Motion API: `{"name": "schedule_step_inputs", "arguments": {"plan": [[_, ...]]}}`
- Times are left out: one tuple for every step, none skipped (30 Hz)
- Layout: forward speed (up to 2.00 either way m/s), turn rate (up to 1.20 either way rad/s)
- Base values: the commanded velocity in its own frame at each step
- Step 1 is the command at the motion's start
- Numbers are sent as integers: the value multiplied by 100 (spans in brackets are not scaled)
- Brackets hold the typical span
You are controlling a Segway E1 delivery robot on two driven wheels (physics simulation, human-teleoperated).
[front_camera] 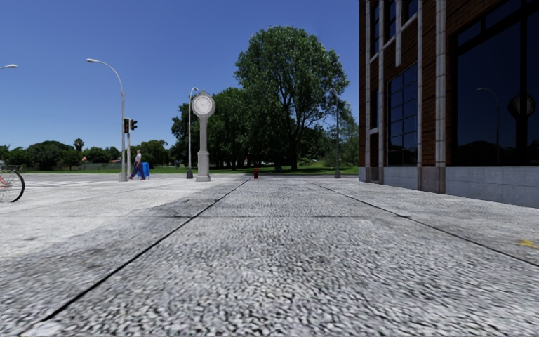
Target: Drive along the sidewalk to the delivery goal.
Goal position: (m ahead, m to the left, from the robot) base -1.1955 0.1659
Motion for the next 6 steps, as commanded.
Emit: {"name": "schedule_step_inputs", "arguments": {"plan": [[0, 0], [0, 0], [0, 0], [0, 0], [0, 0], [0, 0]]}}
